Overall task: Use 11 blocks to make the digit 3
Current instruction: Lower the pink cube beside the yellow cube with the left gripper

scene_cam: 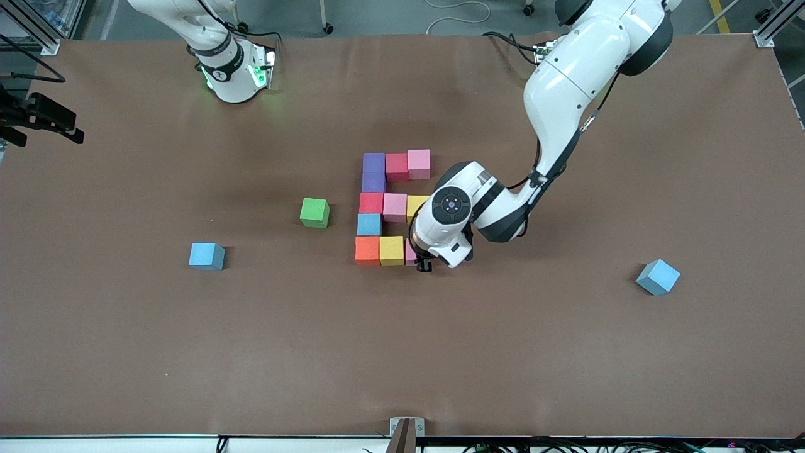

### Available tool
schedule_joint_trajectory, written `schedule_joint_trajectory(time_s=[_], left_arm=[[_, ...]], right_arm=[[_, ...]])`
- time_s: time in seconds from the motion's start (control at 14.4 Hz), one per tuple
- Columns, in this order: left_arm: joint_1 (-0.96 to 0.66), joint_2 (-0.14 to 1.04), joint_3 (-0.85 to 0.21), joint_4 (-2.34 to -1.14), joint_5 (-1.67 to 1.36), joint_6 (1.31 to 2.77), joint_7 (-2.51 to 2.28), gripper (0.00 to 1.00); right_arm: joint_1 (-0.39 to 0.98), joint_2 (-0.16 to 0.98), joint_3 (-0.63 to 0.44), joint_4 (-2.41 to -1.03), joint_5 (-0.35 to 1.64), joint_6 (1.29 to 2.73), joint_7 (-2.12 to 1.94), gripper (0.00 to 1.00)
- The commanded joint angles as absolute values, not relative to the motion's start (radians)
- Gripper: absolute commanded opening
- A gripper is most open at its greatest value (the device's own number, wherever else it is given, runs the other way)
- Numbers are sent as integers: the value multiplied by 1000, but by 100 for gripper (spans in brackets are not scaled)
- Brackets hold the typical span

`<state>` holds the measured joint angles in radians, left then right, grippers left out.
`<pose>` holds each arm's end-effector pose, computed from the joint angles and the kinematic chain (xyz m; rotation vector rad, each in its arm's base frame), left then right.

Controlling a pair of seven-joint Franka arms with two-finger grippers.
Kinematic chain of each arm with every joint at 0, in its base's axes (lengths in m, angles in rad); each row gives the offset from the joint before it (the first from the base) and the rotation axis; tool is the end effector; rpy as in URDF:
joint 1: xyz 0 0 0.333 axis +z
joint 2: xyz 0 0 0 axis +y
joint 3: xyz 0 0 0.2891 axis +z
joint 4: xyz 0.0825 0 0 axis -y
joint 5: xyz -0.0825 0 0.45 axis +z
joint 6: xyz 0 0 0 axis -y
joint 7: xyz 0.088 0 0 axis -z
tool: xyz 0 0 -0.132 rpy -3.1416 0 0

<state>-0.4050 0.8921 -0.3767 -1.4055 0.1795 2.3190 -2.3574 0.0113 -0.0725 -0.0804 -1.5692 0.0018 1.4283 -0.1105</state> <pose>0.5771 -0.5093 0.1180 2.1246 2.1873 -0.2286 0.5814 -0.0414 0.6051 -3.1254 -0.0657 0.1058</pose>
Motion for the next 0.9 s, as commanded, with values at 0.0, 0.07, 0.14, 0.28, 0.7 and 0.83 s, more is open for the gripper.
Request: schedule_joint_trajectory(time_s=[0.0, 0.07, 0.14, 0.28, 0.7, 0.83], left_arm=[[-425, 907, -367, -1381, 172, 2322, -2375, 29], [-426, 907, -367, -1381, 172, 2322, -2375, 29], [-426, 907, -367, -1382, 173, 2322, -2375, 29], [-426, 907, -367, -1382, 175, 2322, -2373, 29], [-426, 905, -367, -1384, 178, 2322, -2368, 49], [-425, 905, -367, -1382, 178, 2322, -2365, 78]], right_arm=[[5, -86, -78, -1580, 8, 1430, -124, 100], [5, -87, -78, -1580, 8, 1430, -124, 100], [5, -86, -78, -1580, 8, 1430, -124, 100], [5, -87, -78, -1580, 8, 1430, -124, 100], [5, -86, -78, -1580, 8, 1431, -124, 100], [5, -87, -78, -1580, 8, 1433, -124, 100]])
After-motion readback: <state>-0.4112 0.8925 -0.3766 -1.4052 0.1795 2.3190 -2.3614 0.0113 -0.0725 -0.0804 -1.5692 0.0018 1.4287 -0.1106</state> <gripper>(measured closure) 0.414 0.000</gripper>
